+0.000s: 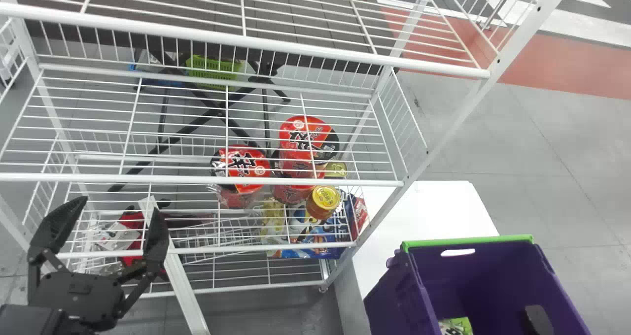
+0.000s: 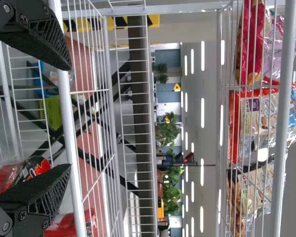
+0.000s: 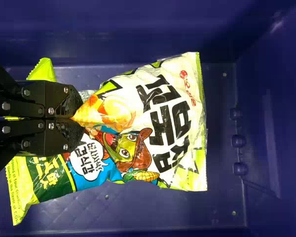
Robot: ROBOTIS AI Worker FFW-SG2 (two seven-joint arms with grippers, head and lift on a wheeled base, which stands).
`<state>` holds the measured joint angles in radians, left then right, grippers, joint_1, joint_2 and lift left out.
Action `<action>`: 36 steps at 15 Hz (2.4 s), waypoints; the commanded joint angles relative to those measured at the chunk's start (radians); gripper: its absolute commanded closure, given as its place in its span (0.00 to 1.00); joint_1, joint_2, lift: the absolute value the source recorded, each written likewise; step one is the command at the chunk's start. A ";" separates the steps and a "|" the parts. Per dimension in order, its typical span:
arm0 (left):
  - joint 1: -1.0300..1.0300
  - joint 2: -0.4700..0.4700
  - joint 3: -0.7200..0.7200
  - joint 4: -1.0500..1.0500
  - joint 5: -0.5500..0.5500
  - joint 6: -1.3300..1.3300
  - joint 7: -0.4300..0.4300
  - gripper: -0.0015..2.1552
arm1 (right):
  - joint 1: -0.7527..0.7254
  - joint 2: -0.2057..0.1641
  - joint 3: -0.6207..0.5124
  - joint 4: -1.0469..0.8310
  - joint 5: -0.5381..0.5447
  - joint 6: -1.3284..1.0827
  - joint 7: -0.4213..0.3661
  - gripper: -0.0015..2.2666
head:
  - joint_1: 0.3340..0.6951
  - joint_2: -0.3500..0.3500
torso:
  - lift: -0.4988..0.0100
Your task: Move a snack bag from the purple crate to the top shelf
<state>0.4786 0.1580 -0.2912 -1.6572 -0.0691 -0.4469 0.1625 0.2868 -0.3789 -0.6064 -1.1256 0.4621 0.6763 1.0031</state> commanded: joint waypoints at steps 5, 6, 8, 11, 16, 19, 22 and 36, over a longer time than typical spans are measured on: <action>0.009 0.000 -0.002 -0.004 -0.006 0.004 0.000 0.06 | 0.009 0.005 -0.003 -0.008 0.000 -0.005 -0.003 0.62 | 1.00 0.00 | 0.40; 0.011 0.002 -0.002 -0.004 -0.006 0.004 0.000 0.06 | 0.011 0.006 -0.003 -0.008 0.000 -0.008 -0.006 0.62 | 1.00 0.00 | 0.41; 0.012 0.002 0.000 -0.006 -0.006 0.004 0.000 0.06 | 0.011 0.011 -0.003 -0.008 0.000 -0.017 -0.009 0.62 | 1.00 0.00 | 0.42; 0.020 0.003 0.000 -0.016 -0.006 0.001 0.000 0.06 | 0.026 0.017 -0.003 -0.039 0.001 -0.011 -0.011 0.62 | 1.00 0.00 | 0.45; 0.020 0.002 -0.006 -0.012 -0.009 -0.002 0.000 0.06 | 0.029 0.020 -0.027 -0.049 0.000 -0.011 -0.011 0.62 | 1.00 0.00 | 0.48; 0.018 0.002 0.000 -0.009 -0.008 -0.005 -0.001 0.06 | 0.029 0.032 -0.027 -0.056 0.000 -0.011 -0.012 0.62 | 1.00 0.00 | 0.51; 0.017 0.005 0.003 -0.009 -0.006 -0.005 -0.001 0.06 | 0.029 0.035 -0.038 -0.056 0.000 -0.020 -0.023 0.62 | 1.00 0.00 | 0.53; 0.002 0.005 -0.002 -0.015 0.003 0.011 -0.017 0.06 | 0.026 0.032 -0.047 -0.052 0.001 0.013 -0.020 0.62 | 1.00 0.00 | 0.64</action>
<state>0.4794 0.1617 -0.2942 -1.6713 -0.0671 -0.4383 0.1456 0.3141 -0.3478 -0.6545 -1.1781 0.4633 0.6863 0.9828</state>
